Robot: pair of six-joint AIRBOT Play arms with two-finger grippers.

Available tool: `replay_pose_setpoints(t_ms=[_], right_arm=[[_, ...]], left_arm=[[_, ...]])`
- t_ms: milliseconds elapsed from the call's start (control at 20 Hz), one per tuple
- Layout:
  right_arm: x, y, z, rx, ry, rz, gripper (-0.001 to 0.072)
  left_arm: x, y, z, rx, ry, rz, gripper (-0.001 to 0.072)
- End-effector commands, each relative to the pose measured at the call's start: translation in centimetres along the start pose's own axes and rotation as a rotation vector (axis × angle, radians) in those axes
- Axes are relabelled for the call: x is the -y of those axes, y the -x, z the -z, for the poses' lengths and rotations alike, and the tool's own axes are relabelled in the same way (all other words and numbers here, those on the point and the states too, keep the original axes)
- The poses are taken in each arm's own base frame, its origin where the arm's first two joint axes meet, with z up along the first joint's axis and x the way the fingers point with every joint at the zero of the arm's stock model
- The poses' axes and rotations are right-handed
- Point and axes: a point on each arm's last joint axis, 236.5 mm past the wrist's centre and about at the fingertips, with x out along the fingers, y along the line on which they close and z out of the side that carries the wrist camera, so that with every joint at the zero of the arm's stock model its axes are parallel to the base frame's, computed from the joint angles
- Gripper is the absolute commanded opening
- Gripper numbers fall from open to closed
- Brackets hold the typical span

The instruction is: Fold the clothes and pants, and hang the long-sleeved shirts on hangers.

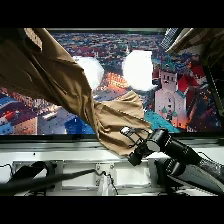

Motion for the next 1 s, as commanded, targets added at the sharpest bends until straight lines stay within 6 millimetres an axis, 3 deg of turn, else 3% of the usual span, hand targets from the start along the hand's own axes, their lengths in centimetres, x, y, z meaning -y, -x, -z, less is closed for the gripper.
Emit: replay_pose_setpoints(t_ms=[0,150,350,550,950], right_arm=[[-0.1,-0.9,0.0,0.008,0.002,0.006,0.0425],[0.4,-2.0,1.2,-0.028,-0.010,0.011,0.0425],[0.4,-2.2,0.4,0.007,-0.012,0.008,0.0378],[0.6,-2.1,-0.3,0.037,-0.008,0.015,0.0378],[1.5,-2.5,0.0,0.027,-0.002,0.047,0.0345]], left_arm=[[0.0,0.0,0.0,-0.001,-0.001,-0.001,0.0013],[0.0,0.0,0.0,-0.001,-0.001,-0.001,0.0014],[0.0,0.0,0.0,-0.001,0.011,-0.001,0.0013],[0.0,0.0,0.0,-0.001,0.011,-0.001,0.0013],[0.0,0.0,0.0,-0.001,0.014,-0.001,0.0014]])
